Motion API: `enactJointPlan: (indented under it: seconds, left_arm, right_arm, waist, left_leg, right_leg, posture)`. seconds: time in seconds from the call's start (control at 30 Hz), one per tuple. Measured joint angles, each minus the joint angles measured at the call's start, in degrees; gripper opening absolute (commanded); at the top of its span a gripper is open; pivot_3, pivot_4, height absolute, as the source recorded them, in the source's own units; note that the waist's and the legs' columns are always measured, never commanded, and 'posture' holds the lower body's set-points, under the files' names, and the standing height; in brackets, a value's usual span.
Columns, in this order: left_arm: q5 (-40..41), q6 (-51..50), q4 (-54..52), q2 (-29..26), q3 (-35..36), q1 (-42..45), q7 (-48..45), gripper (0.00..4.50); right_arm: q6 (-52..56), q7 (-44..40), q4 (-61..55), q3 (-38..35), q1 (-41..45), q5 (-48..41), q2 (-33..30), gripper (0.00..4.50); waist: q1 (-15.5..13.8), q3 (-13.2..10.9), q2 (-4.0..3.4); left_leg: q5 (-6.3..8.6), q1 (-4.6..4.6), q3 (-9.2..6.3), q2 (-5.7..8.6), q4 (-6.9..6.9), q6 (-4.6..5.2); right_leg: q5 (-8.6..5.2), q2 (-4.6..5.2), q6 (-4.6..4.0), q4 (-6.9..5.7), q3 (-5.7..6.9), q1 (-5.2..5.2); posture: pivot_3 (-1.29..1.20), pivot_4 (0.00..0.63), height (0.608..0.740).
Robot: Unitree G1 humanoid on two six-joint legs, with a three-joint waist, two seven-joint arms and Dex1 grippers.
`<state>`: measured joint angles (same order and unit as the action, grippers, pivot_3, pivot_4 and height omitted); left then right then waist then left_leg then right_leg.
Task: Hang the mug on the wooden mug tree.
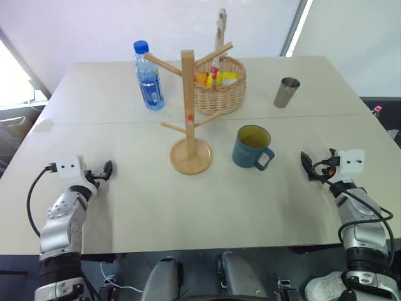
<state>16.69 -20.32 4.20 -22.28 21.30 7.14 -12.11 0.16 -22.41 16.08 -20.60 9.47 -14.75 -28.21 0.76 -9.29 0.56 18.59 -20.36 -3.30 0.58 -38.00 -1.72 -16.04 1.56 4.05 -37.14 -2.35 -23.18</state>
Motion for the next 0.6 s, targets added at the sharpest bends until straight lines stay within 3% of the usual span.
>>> enactJointPlan:
  seconds: [0.33, 0.6]
  left_arm:
    - [0.07, 0.01, -0.05, 0.10, -0.25, 0.14, -0.57, 4.50]
    - [1.33, 1.35, -3.47, 0.63, -3.30, -2.15, -7.11, 4.50]
  right_arm:
    - [-0.06, 0.73, -1.55, -0.03, -1.30, 0.00, 0.00, 4.43]
    - [1.15, 0.62, -9.38, -0.23, -5.81, -1.22, 0.03, 4.43]
  waist:
    - [-0.07, 0.00, 0.00]
    - [-0.19, 0.00, 0.00]
  left_leg:
    - [0.00, -0.01, 0.00, 0.00, 0.00, 0.00]
    - [0.00, -0.04, -0.01, 0.00, 0.00, 0.00]
  right_leg:
    - [0.00, 0.00, 0.00, 0.01, 0.00, 0.00]
    - [0.00, 0.01, 0.00, 0.03, 0.00, 0.00]
  posture:
    - [0.00, 0.150, 0.740]
    - [0.00, 0.150, 0.740]
